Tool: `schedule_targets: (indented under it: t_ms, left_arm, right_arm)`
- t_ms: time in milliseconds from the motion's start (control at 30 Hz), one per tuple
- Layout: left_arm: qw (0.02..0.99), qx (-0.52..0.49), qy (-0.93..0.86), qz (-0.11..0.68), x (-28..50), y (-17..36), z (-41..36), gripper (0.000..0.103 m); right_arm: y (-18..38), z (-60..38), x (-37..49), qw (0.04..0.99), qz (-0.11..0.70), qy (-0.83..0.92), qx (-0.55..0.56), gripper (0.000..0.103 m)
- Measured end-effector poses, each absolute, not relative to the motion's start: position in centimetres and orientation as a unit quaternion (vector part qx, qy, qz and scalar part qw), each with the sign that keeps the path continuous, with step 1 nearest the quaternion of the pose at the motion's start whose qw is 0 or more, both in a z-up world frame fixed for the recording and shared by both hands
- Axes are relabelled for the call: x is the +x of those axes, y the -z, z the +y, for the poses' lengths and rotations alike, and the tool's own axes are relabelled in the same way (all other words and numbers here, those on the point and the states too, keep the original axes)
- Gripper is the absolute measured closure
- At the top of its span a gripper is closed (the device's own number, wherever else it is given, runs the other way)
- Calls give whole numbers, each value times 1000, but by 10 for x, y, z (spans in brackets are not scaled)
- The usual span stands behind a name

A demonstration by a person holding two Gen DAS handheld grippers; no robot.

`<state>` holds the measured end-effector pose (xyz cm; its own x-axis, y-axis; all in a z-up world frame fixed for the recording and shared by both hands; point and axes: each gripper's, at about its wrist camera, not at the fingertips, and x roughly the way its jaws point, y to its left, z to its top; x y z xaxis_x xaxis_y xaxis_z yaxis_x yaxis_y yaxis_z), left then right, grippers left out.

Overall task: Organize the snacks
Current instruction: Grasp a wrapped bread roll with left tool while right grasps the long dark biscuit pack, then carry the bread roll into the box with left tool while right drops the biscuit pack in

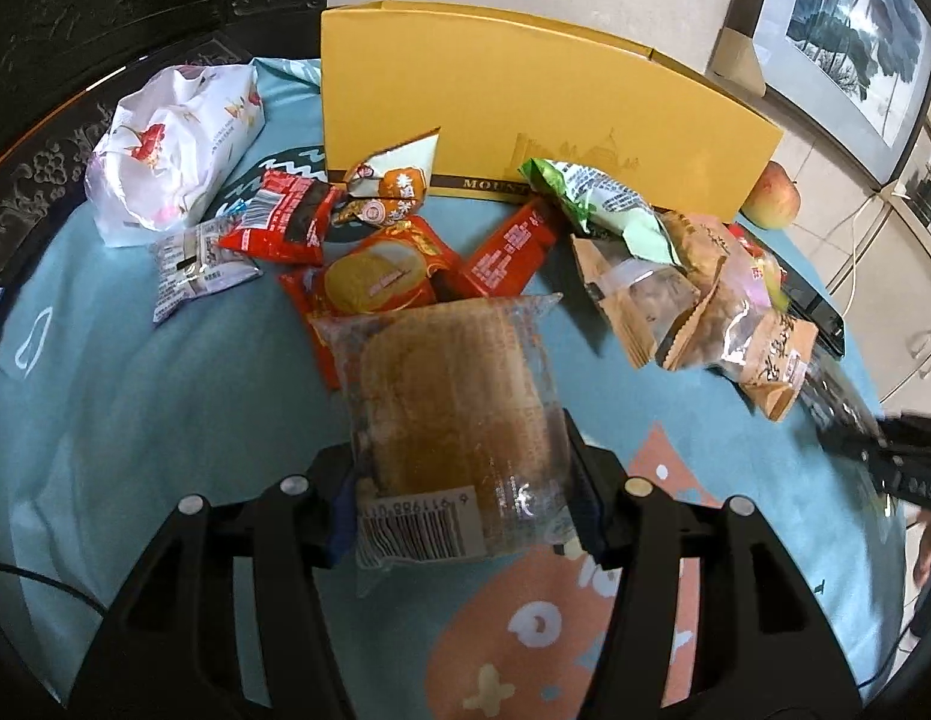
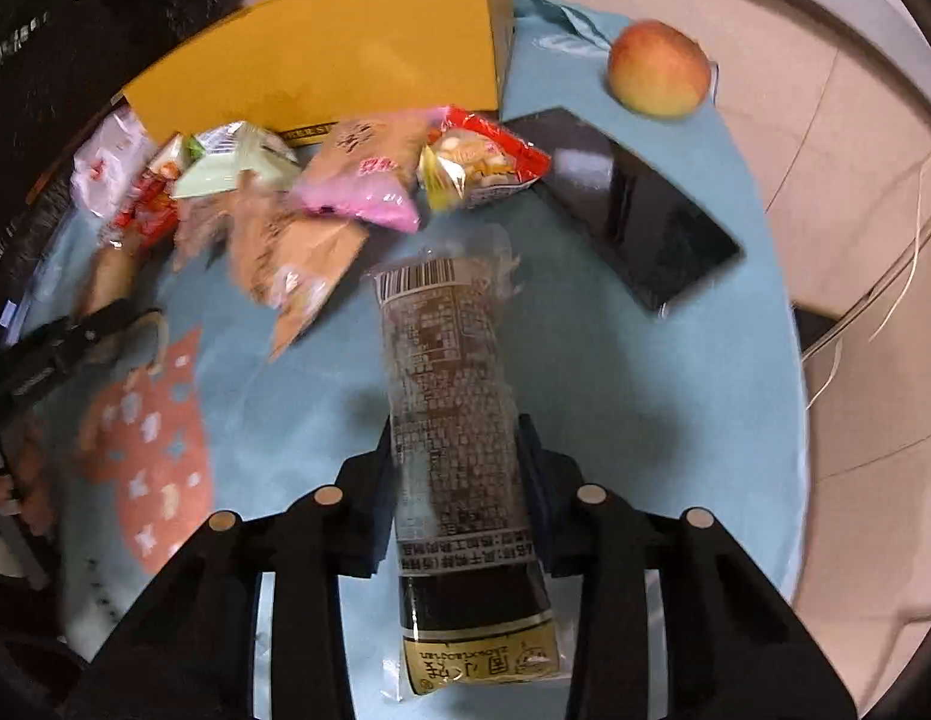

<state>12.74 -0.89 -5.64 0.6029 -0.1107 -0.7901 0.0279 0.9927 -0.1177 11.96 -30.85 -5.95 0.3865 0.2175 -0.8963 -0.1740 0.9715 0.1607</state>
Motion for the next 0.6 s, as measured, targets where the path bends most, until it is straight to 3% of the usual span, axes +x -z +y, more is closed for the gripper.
schedule_targets:
  t_ms: [400, 467, 600]
  left_arm:
    - [908, -29, 51, 415, 95, 13, -5, 46]
    - [909, -31, 50, 412, 93, 5, -3, 46]
    - [911, -27, 49, 409, 92, 2, -5, 46]
  right_arm:
    - [24, -309, 85, 838, 490, -187, 154, 66]
    - [28, -302, 84, 832, 499, -196, 143, 65]
    - [54, -269, 76, 826, 543, -154, 5, 57]
